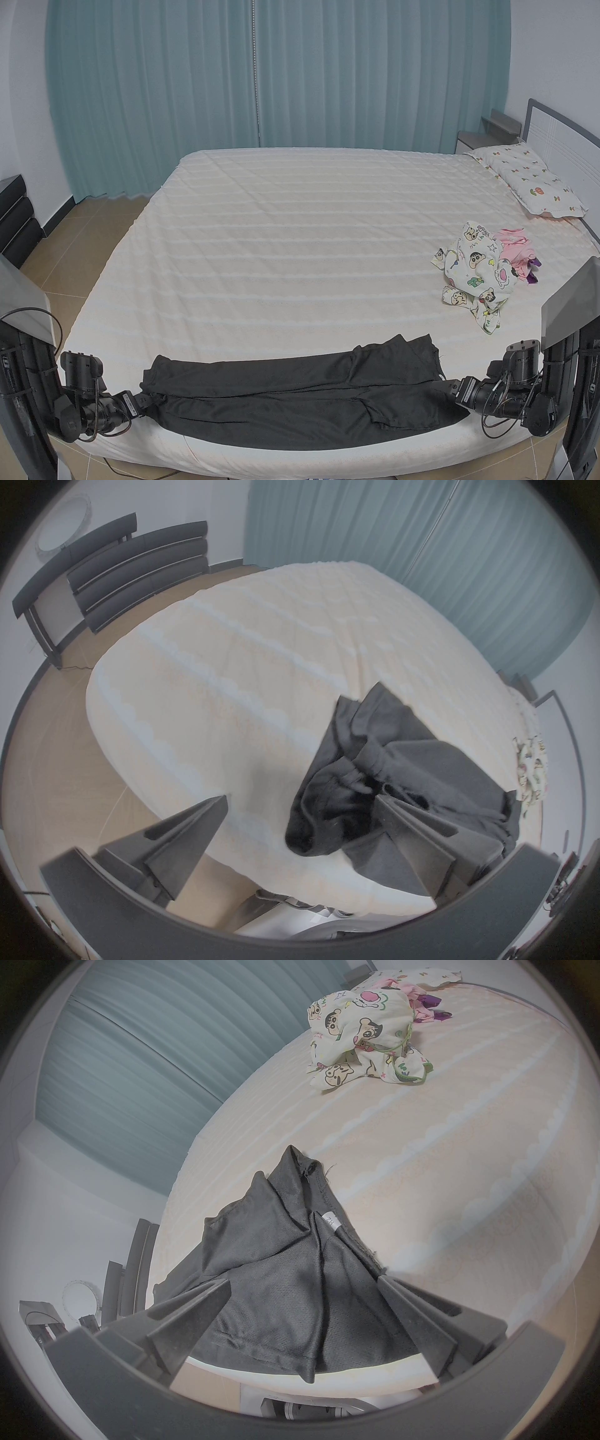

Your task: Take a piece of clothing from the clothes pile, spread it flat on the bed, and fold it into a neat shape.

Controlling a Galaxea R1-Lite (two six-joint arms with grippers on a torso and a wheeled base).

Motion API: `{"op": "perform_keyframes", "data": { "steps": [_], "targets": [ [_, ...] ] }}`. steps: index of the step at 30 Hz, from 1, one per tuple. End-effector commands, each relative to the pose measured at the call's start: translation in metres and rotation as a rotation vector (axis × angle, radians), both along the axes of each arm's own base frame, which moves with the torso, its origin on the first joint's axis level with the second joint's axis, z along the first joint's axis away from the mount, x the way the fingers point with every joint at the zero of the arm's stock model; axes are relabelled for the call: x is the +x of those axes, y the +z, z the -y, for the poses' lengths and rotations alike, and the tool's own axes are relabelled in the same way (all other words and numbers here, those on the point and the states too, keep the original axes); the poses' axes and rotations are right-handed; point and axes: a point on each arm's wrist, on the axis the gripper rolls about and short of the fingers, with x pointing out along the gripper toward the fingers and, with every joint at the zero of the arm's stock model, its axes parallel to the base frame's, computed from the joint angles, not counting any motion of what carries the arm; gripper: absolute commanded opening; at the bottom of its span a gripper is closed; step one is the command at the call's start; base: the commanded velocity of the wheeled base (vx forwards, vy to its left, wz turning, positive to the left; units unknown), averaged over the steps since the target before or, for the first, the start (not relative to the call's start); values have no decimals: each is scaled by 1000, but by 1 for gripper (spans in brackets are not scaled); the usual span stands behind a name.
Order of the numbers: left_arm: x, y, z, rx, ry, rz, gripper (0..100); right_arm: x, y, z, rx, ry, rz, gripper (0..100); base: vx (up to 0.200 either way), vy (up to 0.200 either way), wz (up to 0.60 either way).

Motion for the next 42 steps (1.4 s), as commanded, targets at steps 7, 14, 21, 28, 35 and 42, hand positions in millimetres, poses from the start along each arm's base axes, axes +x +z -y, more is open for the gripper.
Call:
{"op": "perform_keyframes", "data": {
  "steps": [7,14,21,28,35,42],
  "targets": [
    [13,45,-19,-22,-87,160,100,-3,1,0,2,2,3,100,0,0,0],
    [41,48,-20,-121,-255,100,100,-2,0,-1,2,5,0,100,0,0,0],
    [64,19,-24,-91,-384,44,100,-2,0,-1,2,7,3,100,0,0,0],
    [73,-4,-19,-94,-422,-9,100,-2,0,-4,2,17,0,100,0,0,0],
    [75,-12,-8,-68,-452,-44,100,-2,-1,-4,2,17,0,100,0,0,0],
    [77,-13,-4,-63,-464,-33,100,-2,-2,-4,1,19,-3,100,0,0,0]
  ]
}}
